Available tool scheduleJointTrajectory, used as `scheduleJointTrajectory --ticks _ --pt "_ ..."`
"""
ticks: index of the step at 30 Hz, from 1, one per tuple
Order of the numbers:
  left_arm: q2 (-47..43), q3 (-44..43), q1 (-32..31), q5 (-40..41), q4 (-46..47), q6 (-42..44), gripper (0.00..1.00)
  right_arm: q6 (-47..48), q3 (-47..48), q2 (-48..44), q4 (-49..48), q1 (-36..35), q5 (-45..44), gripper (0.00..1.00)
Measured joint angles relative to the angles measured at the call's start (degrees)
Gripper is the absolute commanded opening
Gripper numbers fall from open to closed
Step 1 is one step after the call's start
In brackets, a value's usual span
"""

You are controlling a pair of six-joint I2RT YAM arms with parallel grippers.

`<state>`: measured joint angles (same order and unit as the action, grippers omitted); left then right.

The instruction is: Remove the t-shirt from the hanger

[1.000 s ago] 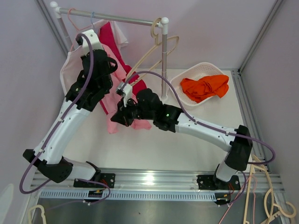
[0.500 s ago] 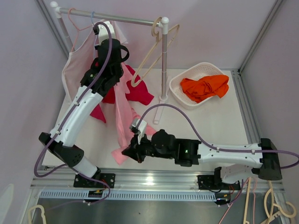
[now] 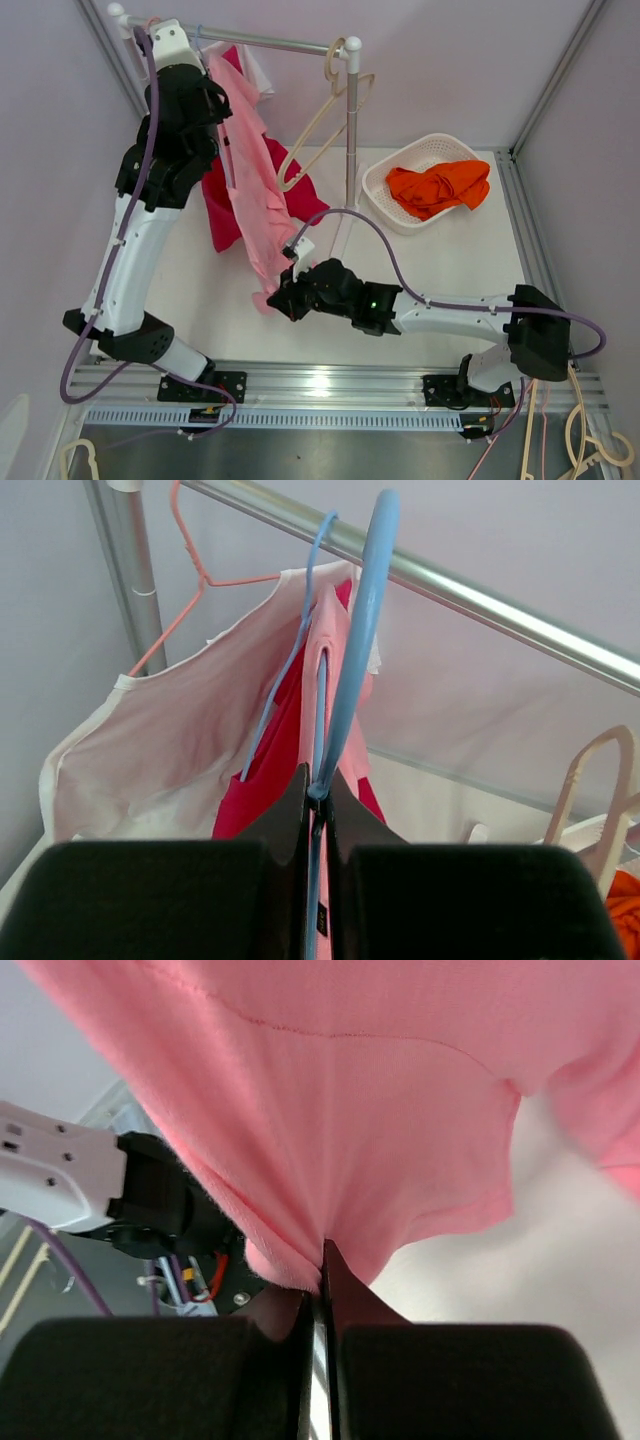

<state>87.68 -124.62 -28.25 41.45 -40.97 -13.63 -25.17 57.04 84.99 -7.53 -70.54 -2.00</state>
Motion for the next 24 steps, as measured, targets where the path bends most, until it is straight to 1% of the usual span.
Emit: scheduleJointTrajectory --ticks 2,7,12,15,17,20,22,24 --pt "-0.20 -0.11 0.87 -0.15 -0.31 0.24 0.01 -1.27 -1.46 0.09 -3.28 -1.75 -0.09 0.00" --pt "2.67 0.50 1.53 -0.79 -2.64 0.66 0.01 -3.45 -2.05 -0.07 -6.56 -11.28 -5.14 0.00" --pt "4.96 2.91 1.55 -2.49 -2.95 0.66 0.01 -3.76 -2.25 -0.26 -5.70 -13.05 -7.15 0.00" --pt "5.66 3.17 1.55 -2.80 -3.23 0.63 0.01 -2.78 -0.87 -0.26 -3.56 -16.72 -11.91 0.00" --pt "5.05 5.49 1.55 -2.93 -2.64 0.42 0.01 -1.20 1.20 -0.66 -0.70 -19.52 -15.65 0.00" --pt "3.54 11.52 1.55 -3.21 -0.35 -1.05 0.01 2.29 3.85 -3.32 4.74 -22.53 -20.00 0.00" --pt "2.43 16.46 1.51 -3.34 2.56 -2.05 0.01 4.68 4.83 -5.84 8.13 -22.82 -21.84 0.00" --pt "1.33 21.11 1.38 -3.32 5.35 -2.97 0.01 7.39 6.12 -7.85 11.19 -21.57 -22.58 0.00"
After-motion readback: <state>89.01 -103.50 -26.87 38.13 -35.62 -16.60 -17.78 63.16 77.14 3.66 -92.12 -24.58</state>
